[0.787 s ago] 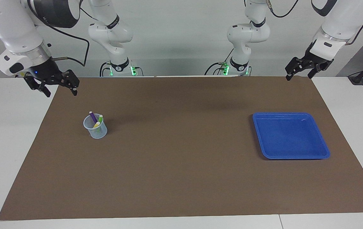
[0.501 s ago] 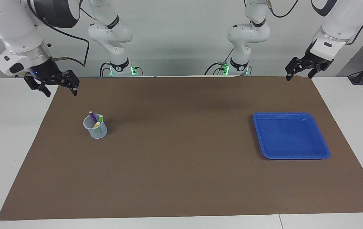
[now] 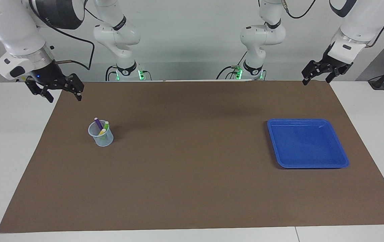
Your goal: Right arm passes pens to left for tray arrangement
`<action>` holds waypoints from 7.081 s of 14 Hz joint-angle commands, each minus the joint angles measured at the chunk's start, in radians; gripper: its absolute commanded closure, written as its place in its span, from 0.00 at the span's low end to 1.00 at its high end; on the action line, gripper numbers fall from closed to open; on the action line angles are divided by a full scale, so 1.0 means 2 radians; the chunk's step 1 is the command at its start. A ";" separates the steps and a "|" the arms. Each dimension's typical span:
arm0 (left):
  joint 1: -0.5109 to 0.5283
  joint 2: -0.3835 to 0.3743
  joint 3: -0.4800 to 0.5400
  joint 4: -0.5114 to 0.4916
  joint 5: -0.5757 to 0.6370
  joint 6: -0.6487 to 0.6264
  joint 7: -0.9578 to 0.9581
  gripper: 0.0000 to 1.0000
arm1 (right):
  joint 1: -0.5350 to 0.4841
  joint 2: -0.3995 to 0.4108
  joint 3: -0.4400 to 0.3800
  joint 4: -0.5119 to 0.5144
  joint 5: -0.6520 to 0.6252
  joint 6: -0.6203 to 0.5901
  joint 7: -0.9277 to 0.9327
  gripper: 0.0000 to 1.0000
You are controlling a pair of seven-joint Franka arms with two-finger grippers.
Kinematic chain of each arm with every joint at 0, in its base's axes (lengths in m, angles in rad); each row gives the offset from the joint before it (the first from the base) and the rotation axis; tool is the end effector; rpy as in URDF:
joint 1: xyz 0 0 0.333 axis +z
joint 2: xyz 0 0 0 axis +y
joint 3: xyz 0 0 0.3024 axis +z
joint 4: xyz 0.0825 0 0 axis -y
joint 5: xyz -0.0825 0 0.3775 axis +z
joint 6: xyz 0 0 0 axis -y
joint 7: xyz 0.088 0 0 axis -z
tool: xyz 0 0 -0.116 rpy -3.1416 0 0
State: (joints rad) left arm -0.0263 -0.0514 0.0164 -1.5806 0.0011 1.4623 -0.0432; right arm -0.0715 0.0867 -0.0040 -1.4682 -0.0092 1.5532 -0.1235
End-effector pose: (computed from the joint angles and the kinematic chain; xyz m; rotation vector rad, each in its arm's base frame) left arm 0.5206 -0.0048 0.6157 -3.1374 -0.0523 0.1050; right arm 0.5706 -0.0441 0.5995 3.1314 0.0749 -0.0041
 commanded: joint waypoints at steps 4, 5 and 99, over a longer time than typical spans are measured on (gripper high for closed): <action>0.003 -0.006 0.000 -0.001 -0.003 0.003 -0.001 0.00 | -0.006 -0.011 0.001 -0.013 0.001 0.011 -0.013 0.00; 0.003 -0.006 0.001 -0.001 -0.004 0.002 -0.001 0.00 | -0.006 -0.010 0.001 -0.013 0.001 0.012 -0.013 0.00; 0.015 -0.024 0.001 -0.036 -0.004 0.014 0.002 0.00 | 0.055 -0.004 0.004 -0.235 0.000 0.207 0.036 0.00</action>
State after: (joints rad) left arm -0.0071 -0.0695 0.0219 -1.6159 0.0011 1.4675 -0.0432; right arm 0.0443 0.0905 0.0031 -1.9257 -0.0086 1.9851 -0.0486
